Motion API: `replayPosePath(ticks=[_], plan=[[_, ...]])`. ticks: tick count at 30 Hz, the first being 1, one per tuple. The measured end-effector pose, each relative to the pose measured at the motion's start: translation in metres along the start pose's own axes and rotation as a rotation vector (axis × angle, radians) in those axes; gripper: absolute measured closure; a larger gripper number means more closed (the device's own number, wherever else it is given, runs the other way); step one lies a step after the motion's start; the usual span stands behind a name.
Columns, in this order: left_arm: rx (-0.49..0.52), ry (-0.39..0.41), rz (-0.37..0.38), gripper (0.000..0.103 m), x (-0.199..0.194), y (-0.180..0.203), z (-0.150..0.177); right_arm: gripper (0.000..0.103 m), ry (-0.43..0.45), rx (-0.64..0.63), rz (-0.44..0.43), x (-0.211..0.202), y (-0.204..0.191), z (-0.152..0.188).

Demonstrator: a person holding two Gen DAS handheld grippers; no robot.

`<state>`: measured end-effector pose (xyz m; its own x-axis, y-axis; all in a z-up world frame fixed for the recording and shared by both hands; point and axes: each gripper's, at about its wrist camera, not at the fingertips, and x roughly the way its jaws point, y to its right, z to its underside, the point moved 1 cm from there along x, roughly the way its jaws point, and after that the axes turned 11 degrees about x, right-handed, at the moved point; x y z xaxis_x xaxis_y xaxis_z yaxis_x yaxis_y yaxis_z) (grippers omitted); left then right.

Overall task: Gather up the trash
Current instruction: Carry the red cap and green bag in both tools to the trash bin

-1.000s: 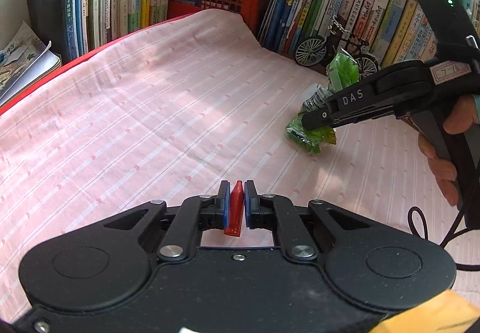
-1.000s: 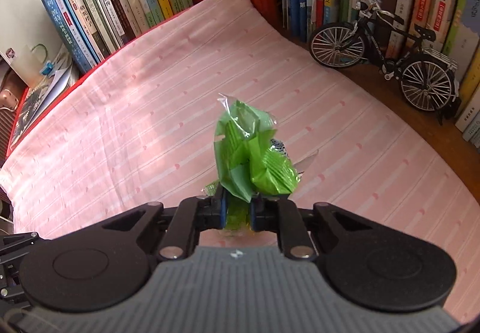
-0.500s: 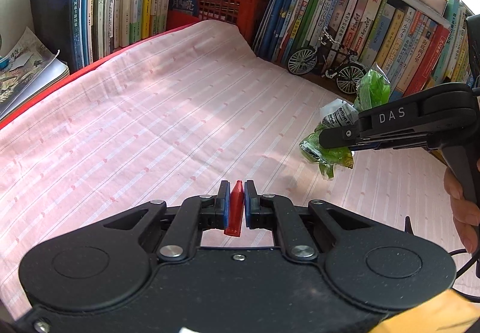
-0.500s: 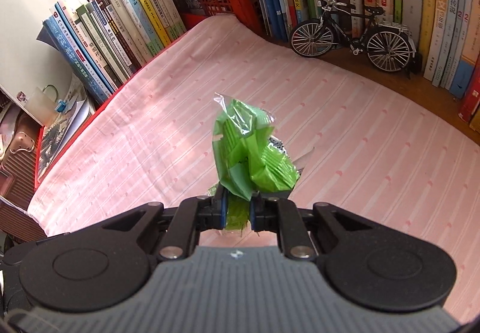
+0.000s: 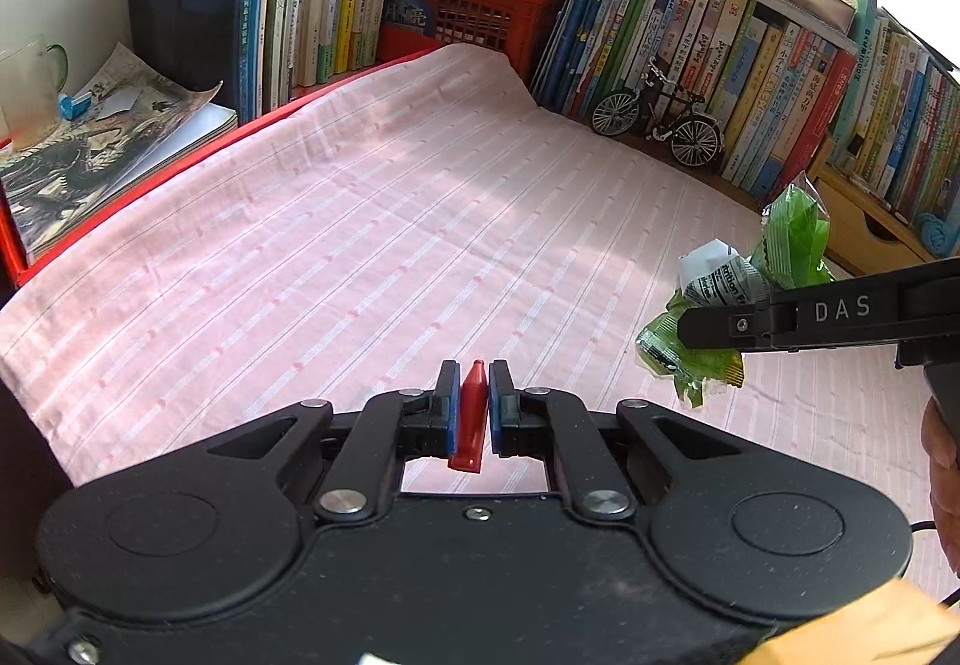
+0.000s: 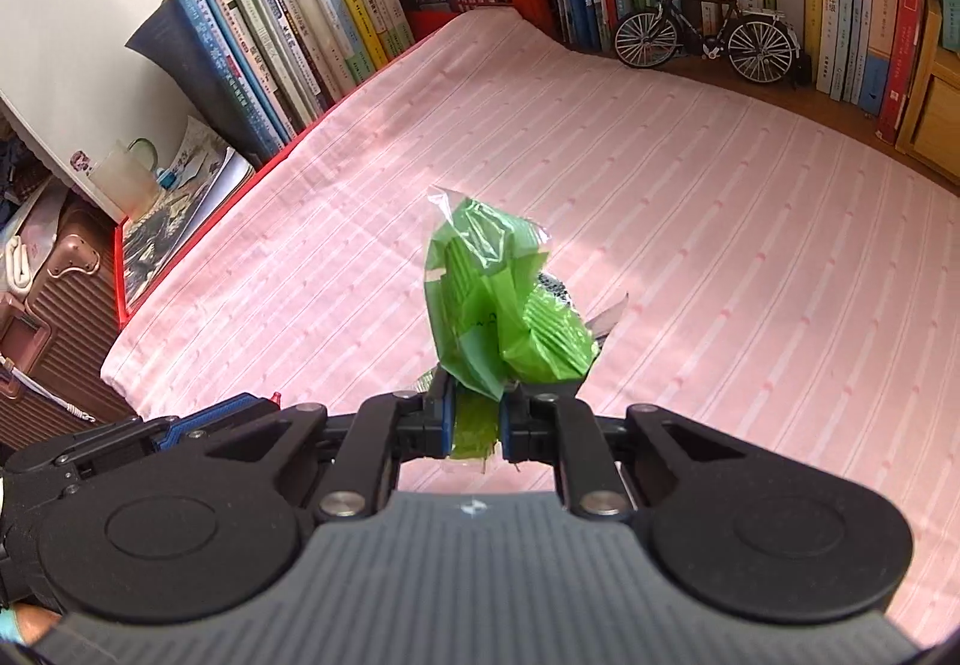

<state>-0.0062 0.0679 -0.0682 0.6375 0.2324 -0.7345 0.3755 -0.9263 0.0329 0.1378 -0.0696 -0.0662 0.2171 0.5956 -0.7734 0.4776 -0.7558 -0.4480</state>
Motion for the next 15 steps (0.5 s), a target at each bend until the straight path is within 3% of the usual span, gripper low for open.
replayPosePath(ticks=[15], plan=[[0.003, -0.118, 0.015, 0.094, -0.100, -0.078, 0.106, 0.085, -0.058, 0.070, -0.027, -0.036, -0.089, 0.147]])
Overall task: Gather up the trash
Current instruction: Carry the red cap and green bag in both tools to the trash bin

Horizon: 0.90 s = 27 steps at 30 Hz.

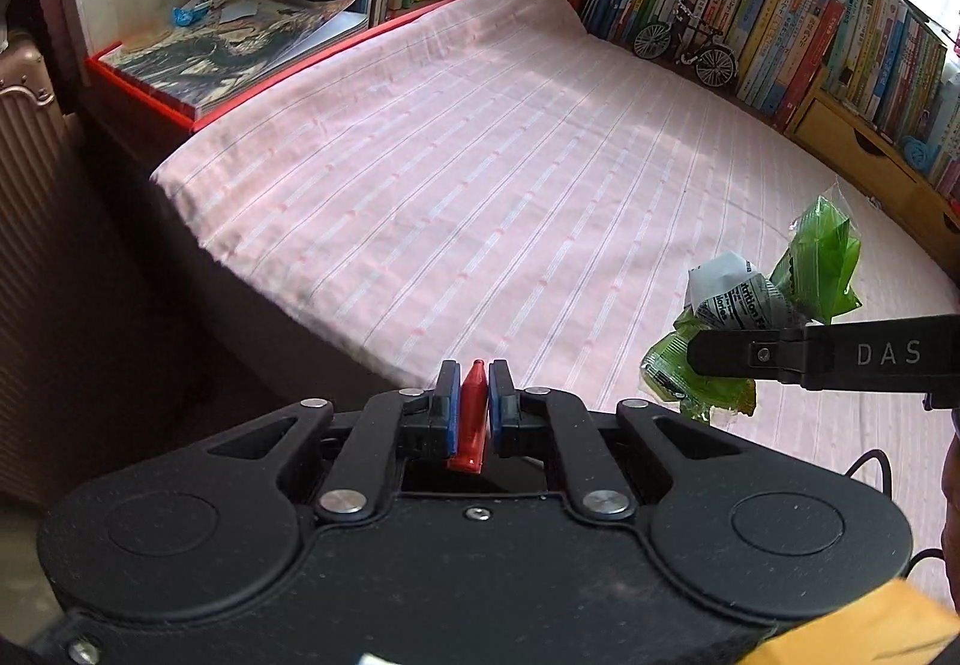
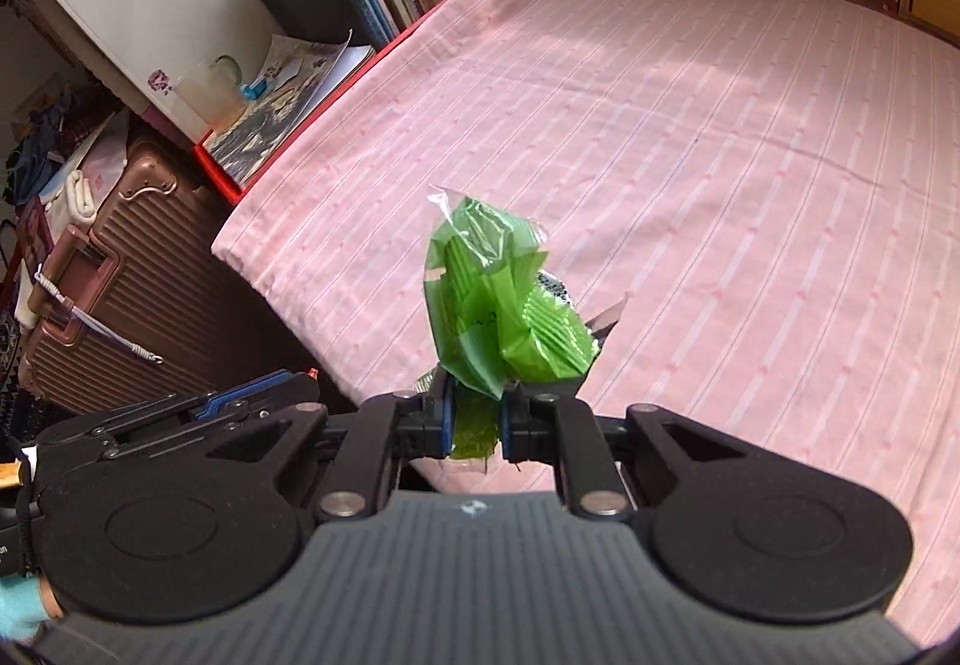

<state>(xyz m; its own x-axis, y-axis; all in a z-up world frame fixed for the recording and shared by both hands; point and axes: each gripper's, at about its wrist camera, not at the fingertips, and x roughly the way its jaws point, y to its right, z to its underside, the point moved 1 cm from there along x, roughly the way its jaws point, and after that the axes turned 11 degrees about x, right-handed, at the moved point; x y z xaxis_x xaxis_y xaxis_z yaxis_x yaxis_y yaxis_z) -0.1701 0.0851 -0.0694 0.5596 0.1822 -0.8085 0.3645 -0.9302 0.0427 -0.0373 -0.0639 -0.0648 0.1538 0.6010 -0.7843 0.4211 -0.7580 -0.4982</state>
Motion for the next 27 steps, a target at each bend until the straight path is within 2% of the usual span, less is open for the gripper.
replayPosePath(ticks=[11, 18, 27], plan=[[-0.019, -0.117, 0.023, 0.094, -0.010, -0.033, 0.075, 0.085, -0.062, 0.007, 0.001, 0.006, -0.035, 0.091], [0.005, -0.171, 0.045, 0.094, 0.004, -0.035, 0.098, 0.085, -0.080, 0.027, 0.028, 0.013, -0.036, 0.117], [0.007, -0.223, 0.069, 0.094, 0.024, -0.037, 0.110, 0.085, -0.112, 0.047, 0.068, 0.025, -0.030, 0.134]])
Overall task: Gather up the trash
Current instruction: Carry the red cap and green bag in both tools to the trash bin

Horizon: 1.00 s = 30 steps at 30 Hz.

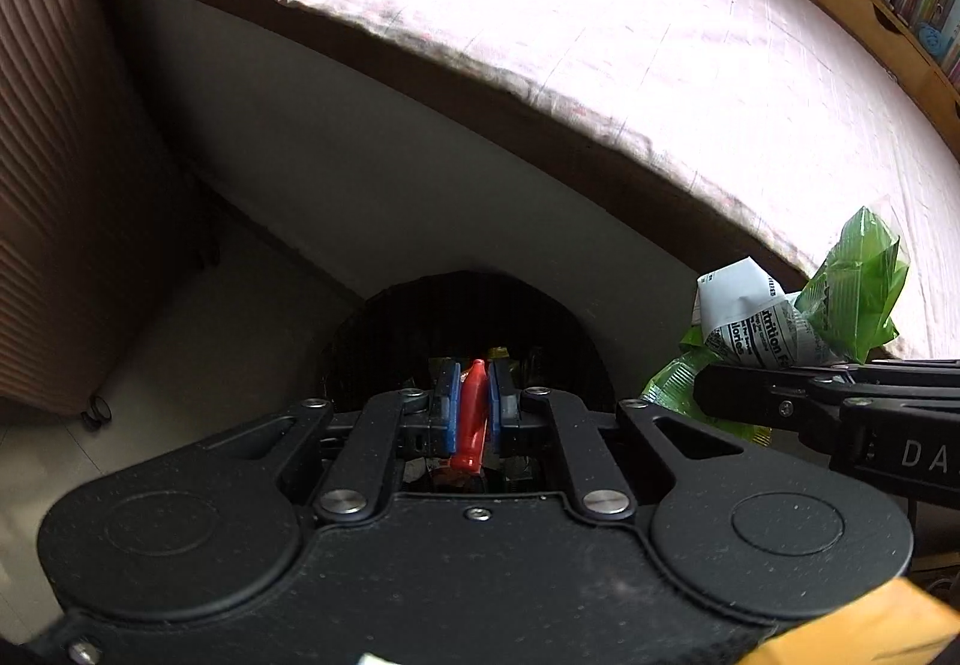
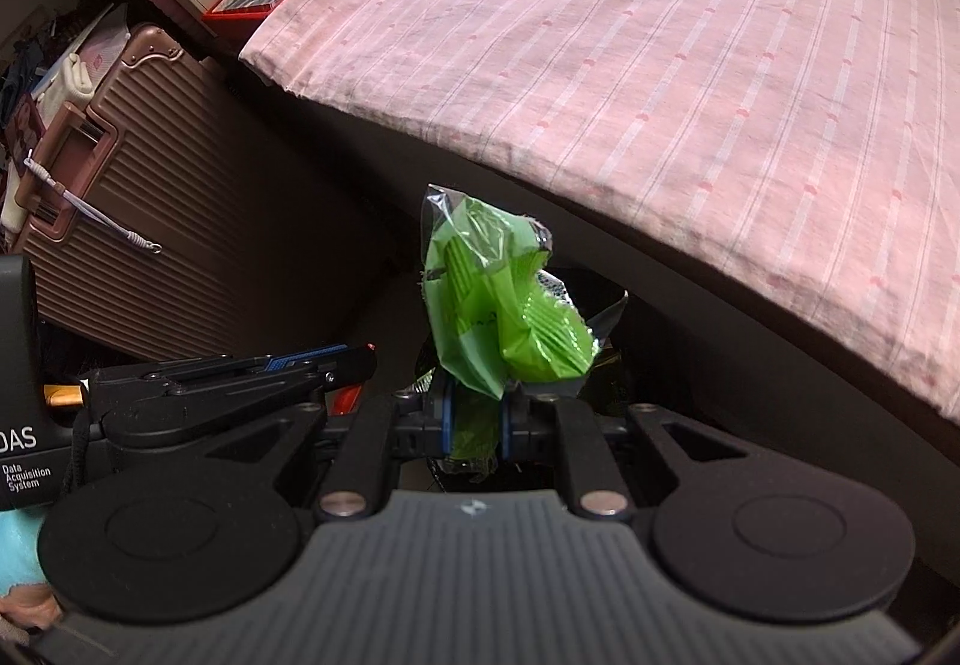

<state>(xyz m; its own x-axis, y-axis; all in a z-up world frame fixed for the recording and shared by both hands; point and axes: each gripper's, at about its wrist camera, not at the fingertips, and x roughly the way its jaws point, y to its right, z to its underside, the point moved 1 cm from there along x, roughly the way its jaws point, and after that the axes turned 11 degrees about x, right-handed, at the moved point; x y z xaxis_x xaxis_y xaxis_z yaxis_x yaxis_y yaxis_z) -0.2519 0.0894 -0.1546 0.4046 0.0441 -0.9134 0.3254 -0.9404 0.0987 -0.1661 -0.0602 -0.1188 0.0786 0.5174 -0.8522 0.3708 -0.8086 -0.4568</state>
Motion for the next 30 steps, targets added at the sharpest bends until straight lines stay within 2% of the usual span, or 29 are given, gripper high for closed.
replayPosePath(ticks=[11, 23, 30], plan=[[-0.011, -0.086, 0.013, 0.094, 0.043, -0.003, -0.006, 0.084, -0.078, 0.025, 0.040, 0.036, 0.010, 0.005], [-0.021, -0.193, 0.007, 0.094, 0.085, 0.001, -0.005, 0.084, -0.154, 0.023, 0.065, 0.083, 0.014, -0.005], [-0.032, -0.215, 0.006, 0.093, 0.086, -0.002, -0.009, 0.083, -0.173, 0.002, 0.086, 0.097, 0.014, -0.006]])
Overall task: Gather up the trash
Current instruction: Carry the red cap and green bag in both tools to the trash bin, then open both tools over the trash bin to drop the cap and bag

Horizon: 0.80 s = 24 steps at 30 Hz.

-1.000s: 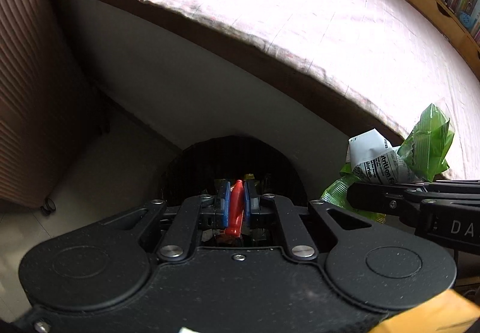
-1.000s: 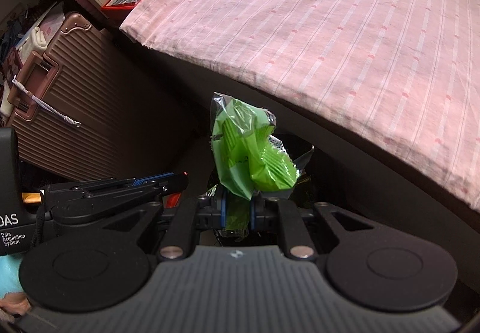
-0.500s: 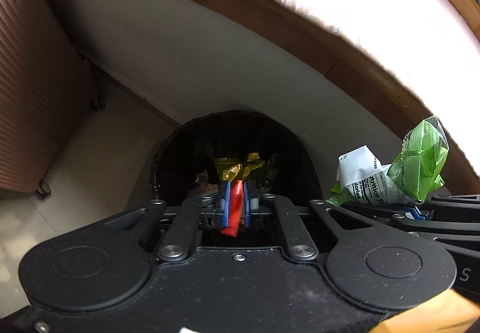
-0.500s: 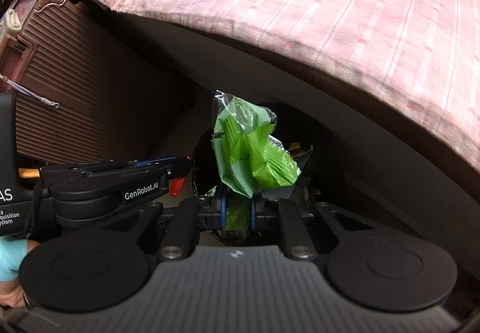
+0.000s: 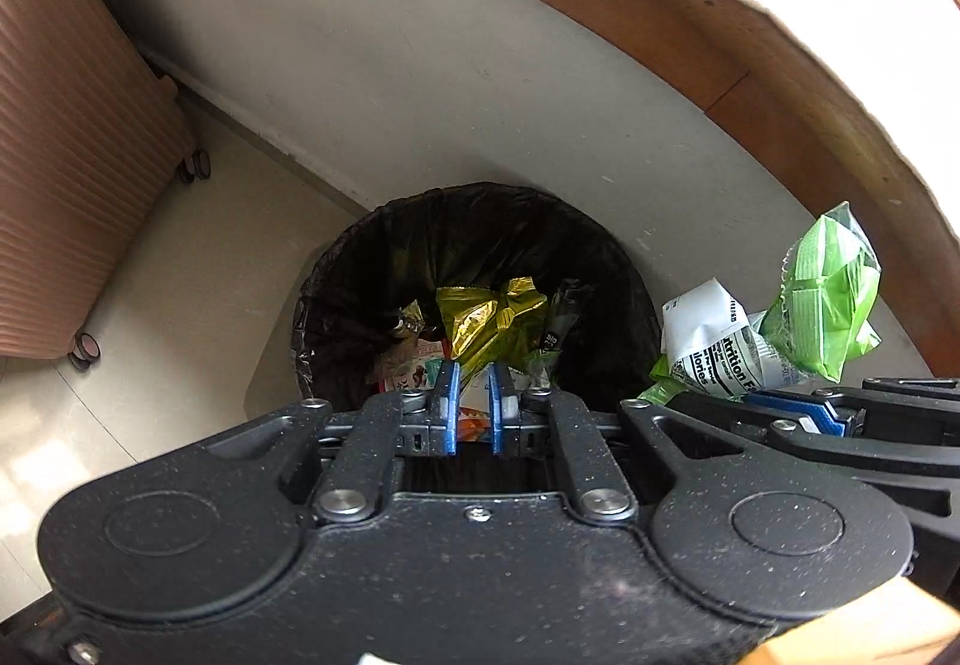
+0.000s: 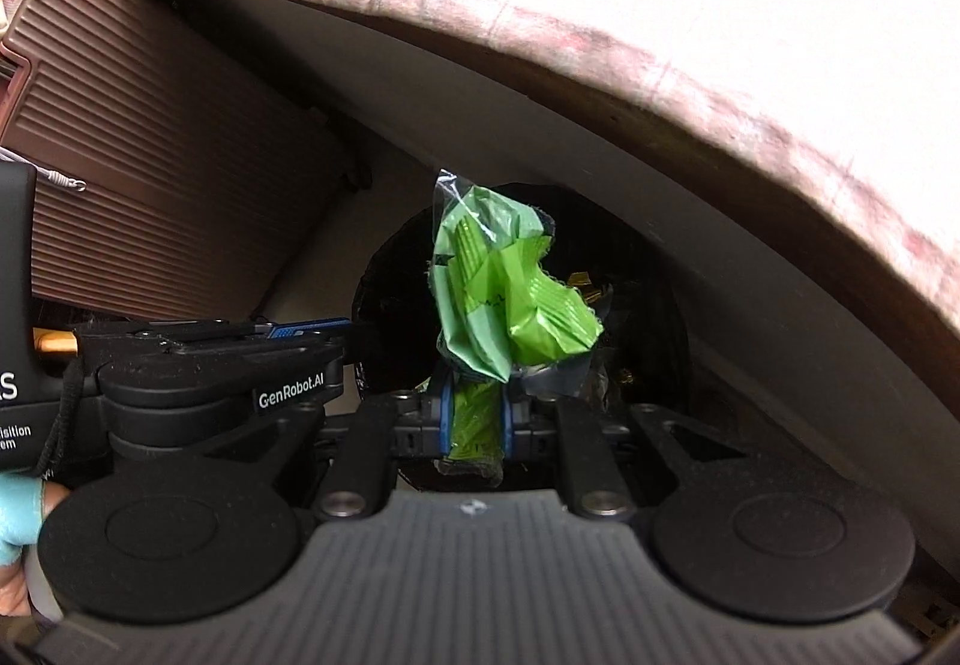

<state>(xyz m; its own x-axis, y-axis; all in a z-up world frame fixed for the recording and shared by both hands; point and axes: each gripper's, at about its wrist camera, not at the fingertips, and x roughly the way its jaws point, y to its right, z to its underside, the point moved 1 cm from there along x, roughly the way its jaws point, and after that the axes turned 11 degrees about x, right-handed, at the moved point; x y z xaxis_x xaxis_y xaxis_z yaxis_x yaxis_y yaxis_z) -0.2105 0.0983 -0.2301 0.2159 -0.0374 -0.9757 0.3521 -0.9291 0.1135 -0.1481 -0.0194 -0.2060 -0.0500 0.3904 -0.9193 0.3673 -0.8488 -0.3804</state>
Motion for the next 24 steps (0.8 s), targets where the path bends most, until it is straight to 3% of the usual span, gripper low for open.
replayPosePath(ticks=[19, 24], plan=[[-0.030, -0.016, 0.008, 0.080, 0.008, -0.011, -0.006, 0.074, 0.006, -0.017, 0.019, 0.010, -0.021, 0.001], [-0.033, -0.018, 0.014, 0.068, 0.008, -0.014, -0.006, 0.056, 0.014, -0.024, 0.020, 0.008, -0.018, -0.001]])
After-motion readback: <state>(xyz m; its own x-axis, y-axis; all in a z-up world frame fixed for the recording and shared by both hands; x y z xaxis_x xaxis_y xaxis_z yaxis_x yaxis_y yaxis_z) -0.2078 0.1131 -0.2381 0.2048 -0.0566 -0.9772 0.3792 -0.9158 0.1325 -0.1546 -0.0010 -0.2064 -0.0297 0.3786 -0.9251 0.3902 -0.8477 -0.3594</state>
